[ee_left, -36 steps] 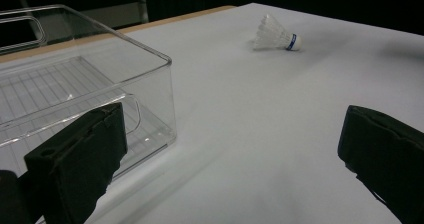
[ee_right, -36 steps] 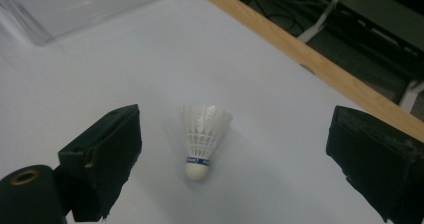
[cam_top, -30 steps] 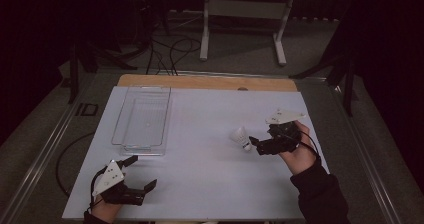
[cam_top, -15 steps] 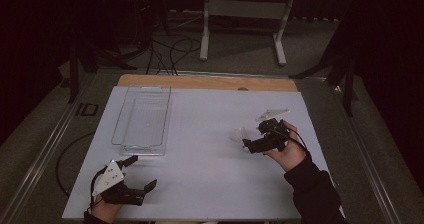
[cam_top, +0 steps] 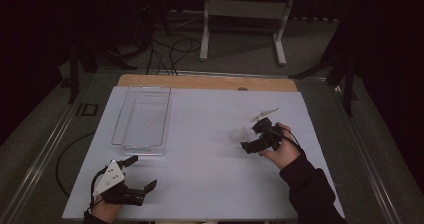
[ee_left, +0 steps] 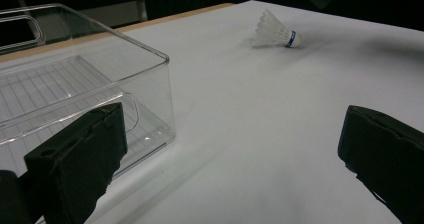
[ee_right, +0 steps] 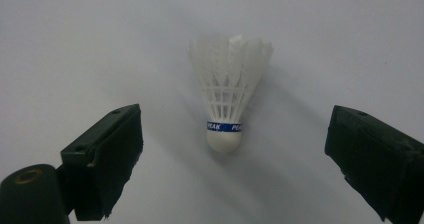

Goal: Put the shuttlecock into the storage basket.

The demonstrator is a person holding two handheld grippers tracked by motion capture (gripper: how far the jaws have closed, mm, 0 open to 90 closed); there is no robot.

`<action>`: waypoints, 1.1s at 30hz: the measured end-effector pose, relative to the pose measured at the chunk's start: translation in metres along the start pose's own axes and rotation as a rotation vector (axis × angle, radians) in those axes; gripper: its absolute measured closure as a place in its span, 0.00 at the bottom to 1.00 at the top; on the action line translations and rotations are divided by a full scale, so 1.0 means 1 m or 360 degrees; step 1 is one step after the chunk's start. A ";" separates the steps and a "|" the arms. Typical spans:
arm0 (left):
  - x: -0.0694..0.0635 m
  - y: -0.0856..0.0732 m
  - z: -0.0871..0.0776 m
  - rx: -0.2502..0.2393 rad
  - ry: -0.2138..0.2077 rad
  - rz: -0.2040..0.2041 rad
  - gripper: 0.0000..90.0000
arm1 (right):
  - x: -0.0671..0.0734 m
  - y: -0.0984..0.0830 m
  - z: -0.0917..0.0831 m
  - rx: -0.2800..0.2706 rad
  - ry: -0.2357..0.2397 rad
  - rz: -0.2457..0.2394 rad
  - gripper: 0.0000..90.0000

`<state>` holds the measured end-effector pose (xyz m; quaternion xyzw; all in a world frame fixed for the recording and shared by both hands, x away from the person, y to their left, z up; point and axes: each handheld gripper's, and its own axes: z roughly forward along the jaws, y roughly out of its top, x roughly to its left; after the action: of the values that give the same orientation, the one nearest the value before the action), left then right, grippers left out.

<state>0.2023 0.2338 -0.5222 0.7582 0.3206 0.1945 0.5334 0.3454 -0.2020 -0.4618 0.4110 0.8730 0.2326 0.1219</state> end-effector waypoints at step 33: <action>0.000 0.000 0.000 -0.0006 -0.0009 -0.0005 0.00 | -0.004 0.005 0.040 0.0424 0.0051 0.0123 0.22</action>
<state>0.2023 0.2339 -0.5223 0.7572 0.3199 0.1920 0.5362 0.3672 -0.1899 -0.4937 0.4531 0.8815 0.1256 0.0434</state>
